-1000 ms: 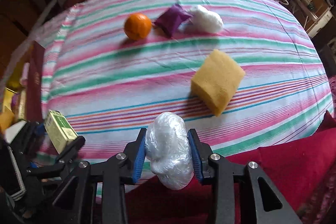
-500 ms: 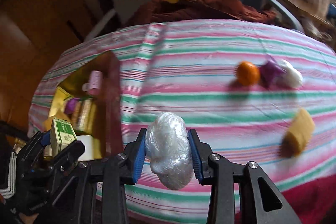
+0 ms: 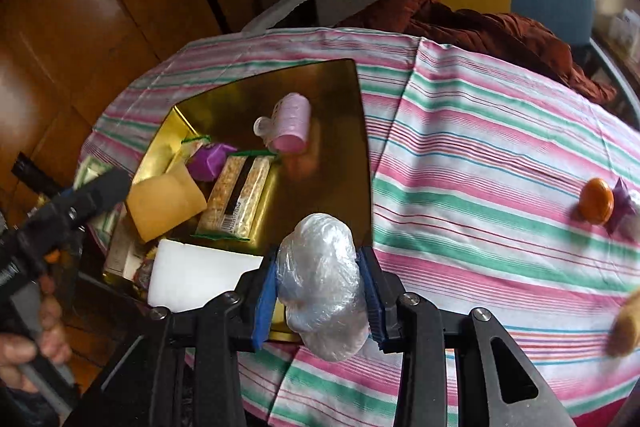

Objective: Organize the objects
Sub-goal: 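Carry the green box over the tray with the left gripper while the right drops the plastic bag in, then lower the green tea box into the gold tray and open the left gripper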

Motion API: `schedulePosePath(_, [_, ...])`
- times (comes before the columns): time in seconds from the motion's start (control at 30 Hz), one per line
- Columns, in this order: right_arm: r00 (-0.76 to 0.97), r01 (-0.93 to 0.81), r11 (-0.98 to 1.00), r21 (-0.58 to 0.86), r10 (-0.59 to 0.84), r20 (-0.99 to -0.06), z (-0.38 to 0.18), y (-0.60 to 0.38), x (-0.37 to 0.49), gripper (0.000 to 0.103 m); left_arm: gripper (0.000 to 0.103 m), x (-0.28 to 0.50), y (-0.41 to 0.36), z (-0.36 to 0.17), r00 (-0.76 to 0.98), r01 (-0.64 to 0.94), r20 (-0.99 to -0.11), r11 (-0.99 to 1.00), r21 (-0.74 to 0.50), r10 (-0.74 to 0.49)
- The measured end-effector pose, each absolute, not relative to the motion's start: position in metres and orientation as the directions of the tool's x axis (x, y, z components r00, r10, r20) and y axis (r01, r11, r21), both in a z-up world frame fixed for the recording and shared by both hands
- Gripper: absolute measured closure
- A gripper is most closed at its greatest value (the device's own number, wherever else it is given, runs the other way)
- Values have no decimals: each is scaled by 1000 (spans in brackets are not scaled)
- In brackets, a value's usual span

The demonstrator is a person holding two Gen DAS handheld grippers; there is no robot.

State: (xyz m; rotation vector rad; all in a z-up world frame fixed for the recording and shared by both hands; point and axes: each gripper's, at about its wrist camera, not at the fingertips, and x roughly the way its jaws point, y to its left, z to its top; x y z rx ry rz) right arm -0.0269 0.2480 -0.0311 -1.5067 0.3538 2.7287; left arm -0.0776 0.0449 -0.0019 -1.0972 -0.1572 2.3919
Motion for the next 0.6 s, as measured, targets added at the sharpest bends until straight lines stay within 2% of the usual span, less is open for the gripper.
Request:
schedulePosePath(0.23, [-537, -106, -979, 175, -91, -839, -43, 240, -31, 62, 29, -98, 65, -4, -500, -403, -688, -844, -354, 527])
schedulePosePath(0.33, [-531, -109, -978, 179, -95, -842, -47, 239, -31, 60, 29, -109, 72, -11, -461, -382, -690, -827, -413, 558])
schedulePosePath(0.4, [-531, -107, -976, 191, -106, -841, -50, 238, -30, 48, 28, -116, 77, -16, -436, -371, -699, -821, -434, 567])
schedulePosePath(0.47, [-527, -107, -975, 195, -111, -843, -54, 236, -29, 42, 28, -120, 81, -22, -433, -360, -710, -829, -428, 555])
schedulePosePath(0.6, [-530, -102, -974, 202, -119, -840, -55, 233, -24, 37, 22, -129, 86, -38, -390, -342, -717, -814, -470, 578])
